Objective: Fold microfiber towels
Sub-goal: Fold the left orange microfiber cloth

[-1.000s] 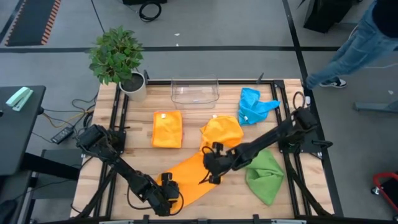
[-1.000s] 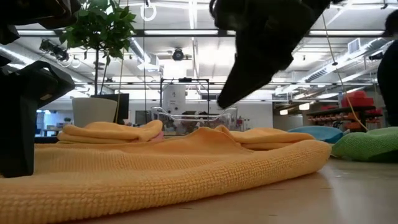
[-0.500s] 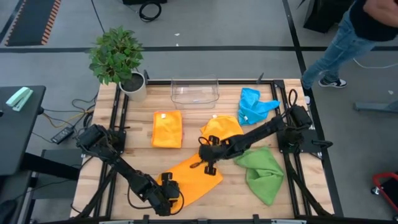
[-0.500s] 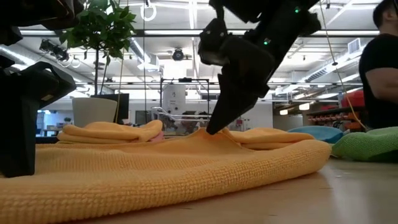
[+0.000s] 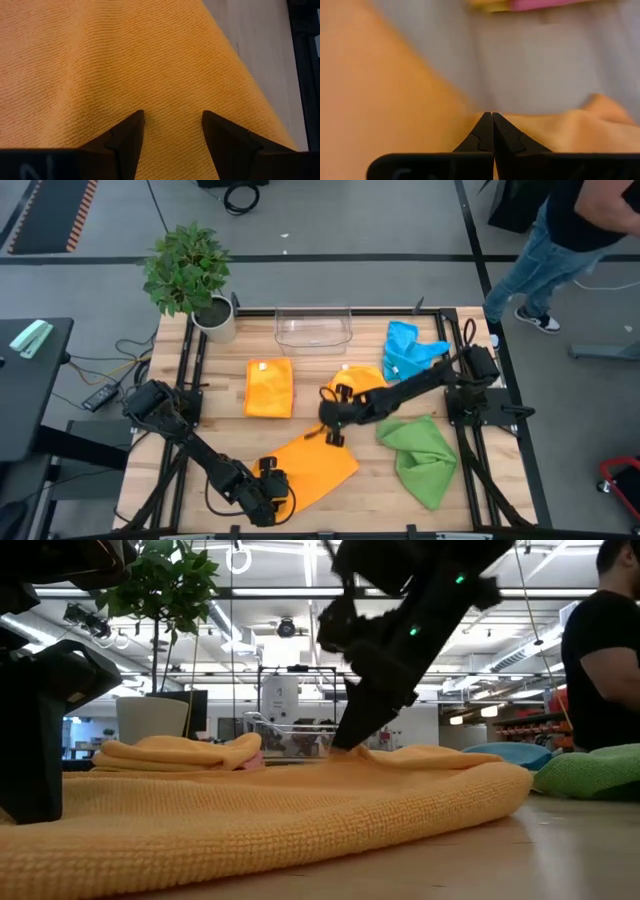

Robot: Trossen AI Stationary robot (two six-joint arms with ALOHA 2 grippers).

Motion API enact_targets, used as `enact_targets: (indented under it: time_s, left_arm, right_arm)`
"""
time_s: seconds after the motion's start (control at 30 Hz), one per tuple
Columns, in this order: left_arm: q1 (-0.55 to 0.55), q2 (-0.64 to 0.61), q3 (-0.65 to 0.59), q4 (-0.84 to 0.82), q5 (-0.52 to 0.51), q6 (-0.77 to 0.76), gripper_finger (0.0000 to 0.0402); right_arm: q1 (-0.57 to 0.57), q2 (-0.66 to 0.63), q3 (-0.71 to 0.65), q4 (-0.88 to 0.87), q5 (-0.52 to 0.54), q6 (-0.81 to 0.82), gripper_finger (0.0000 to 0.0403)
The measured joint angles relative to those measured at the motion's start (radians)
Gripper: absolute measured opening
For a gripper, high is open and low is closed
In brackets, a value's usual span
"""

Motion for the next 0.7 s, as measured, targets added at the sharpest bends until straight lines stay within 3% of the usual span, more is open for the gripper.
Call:
enact_targets:
  time_s: [0.17, 0.3, 0.5, 0.7]
  left_arm:
    - [0.000, 0.000, 0.000, 0.035, 0.065, 0.006, 0.0206]
    - [0.004, -0.025, -0.001, 0.050, 0.150, 0.041, 0.0204]
    - [0.036, -0.164, 0.000, 0.046, 0.146, 0.277, 0.0188]
    - [0.036, -0.218, -0.009, -0.282, 0.104, 0.320, 0.0170]
  right_arm:
    - [-0.051, -0.007, 0.000, -0.010, 0.029, 0.008, 0.0000]
    - [-0.024, -0.065, 0.021, -0.028, 0.034, 0.028, 0.0000]
    - [0.198, -0.150, 0.025, 0.015, 0.032, 0.295, 0.0000]
    - [0.410, 0.003, 0.022, 0.138, 0.217, 0.627, 0.0000]
